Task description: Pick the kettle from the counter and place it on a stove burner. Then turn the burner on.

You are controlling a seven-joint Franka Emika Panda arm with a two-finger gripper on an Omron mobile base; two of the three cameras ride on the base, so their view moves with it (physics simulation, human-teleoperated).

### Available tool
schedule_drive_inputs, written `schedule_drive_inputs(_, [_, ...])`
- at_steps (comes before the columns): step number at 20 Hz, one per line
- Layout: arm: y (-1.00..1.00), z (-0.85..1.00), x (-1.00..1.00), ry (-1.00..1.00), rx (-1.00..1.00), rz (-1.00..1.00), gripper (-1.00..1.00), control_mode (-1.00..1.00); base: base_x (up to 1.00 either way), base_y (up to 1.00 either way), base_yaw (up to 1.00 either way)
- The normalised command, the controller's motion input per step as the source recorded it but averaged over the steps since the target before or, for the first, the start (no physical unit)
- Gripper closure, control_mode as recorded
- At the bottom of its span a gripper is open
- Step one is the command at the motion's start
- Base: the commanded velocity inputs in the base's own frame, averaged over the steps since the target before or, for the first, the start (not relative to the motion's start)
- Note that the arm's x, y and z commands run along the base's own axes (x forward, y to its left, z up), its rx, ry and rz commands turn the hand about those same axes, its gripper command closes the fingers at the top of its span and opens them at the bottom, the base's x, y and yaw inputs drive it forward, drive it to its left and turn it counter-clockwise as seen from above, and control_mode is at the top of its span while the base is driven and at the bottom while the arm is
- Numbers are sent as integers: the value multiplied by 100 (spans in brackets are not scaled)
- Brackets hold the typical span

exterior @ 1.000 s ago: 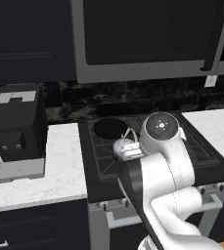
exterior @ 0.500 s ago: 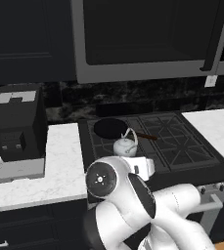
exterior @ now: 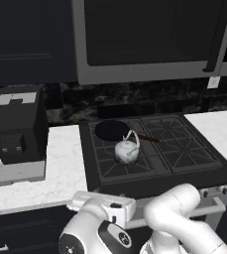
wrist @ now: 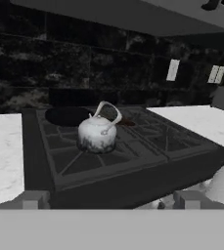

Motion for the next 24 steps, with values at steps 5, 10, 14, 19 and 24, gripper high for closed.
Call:
schedule_drive_inputs(5, [0, -100, 4, -43, 19, 7, -100, -100, 0, 0, 0])
schedule_drive_inputs(10, [0, -94, 8, -34, 22, 11, -100, -100, 0, 0, 0])
schedule_drive_inputs(14, [-8, -45, 4, -19, 22, 8, -100, -100, 0, 0, 0])
schedule_drive_inputs(19, [-11, -26, 28, -13, 11, 0, -100, -100, 0, 0, 0])
schedule_drive_inputs(24, [3, -35, 30, 0, -6, 0, -100, -100, 0, 0, 0])
